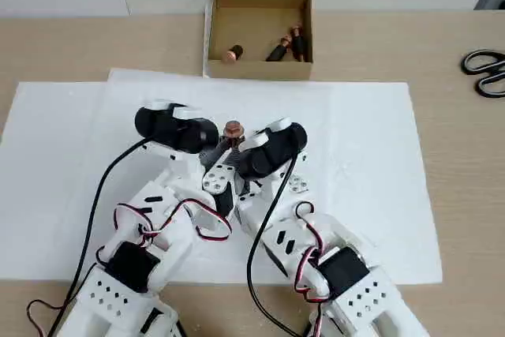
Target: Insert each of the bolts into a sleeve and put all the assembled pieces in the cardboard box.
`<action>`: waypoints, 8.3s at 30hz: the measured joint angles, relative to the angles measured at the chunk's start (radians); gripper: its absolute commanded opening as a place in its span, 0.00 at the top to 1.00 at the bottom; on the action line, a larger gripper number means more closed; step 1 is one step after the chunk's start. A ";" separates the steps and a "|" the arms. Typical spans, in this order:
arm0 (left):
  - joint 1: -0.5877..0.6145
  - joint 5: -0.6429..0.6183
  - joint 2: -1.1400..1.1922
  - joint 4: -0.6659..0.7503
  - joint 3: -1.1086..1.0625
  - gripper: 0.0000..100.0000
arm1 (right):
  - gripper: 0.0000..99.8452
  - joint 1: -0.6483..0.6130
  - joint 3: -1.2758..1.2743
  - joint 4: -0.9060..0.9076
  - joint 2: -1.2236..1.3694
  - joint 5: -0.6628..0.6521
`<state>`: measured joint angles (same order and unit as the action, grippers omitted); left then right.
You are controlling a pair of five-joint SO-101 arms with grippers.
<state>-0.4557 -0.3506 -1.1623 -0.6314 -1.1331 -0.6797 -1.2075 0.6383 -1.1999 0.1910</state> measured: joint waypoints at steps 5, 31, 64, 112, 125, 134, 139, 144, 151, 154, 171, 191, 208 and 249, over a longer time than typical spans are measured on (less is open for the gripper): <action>0.000 0.000 -0.002 -0.037 0.005 0.99 | 1.00 0.000 -0.002 0.002 0.000 0.000; 0.000 0.000 0.005 -0.163 0.058 0.99 | 1.00 -0.003 -0.069 -0.098 -0.020 0.000; 0.015 0.006 0.008 -0.410 0.198 0.77 | 1.00 0.011 -0.110 -0.115 -0.143 0.002; 0.482 0.002 0.006 -0.824 0.437 0.77 | 1.00 0.413 1.056 -0.755 1.484 -0.066; 0.476 0.002 0.006 -0.824 0.437 0.77 | 0.99 0.408 1.428 -0.787 1.907 -0.066; 0.476 0.002 0.006 -0.824 0.437 0.77 | 0.89 0.400 1.439 -0.790 1.976 -0.066; 0.476 0.002 0.006 -0.824 0.437 0.77 | 0.88 0.399 1.447 -0.795 1.995 -0.066; 0.476 0.002 0.006 -0.824 0.434 0.77 | 0.87 0.394 1.458 -0.798 1.993 -0.066; 0.476 0.002 0.006 -0.822 0.422 0.77 | 0.87 0.387 1.544 -0.726 1.993 -0.066; 0.476 0.002 0.006 -0.822 0.422 0.77 | 0.87 0.387 1.587 -0.683 1.993 -0.066; 0.476 0.002 0.006 -0.822 0.422 0.77 | 0.88 0.393 1.792 -0.097 1.818 -0.066; 0.476 0.002 0.006 -0.822 0.422 0.77 | 0.87 0.356 1.798 0.652 1.459 -0.066; 0.476 0.002 -0.160 -0.822 0.422 0.77 | 0.88 0.219 1.804 0.988 1.297 -0.290; 0.617 0.003 -0.127 -0.746 0.319 0.77 | 0.87 0.305 1.809 0.931 1.846 -0.838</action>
<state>0.1611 -0.3475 -1.2896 -1.3771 -0.8140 -0.3744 0.6015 1.5696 0.6460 -0.6467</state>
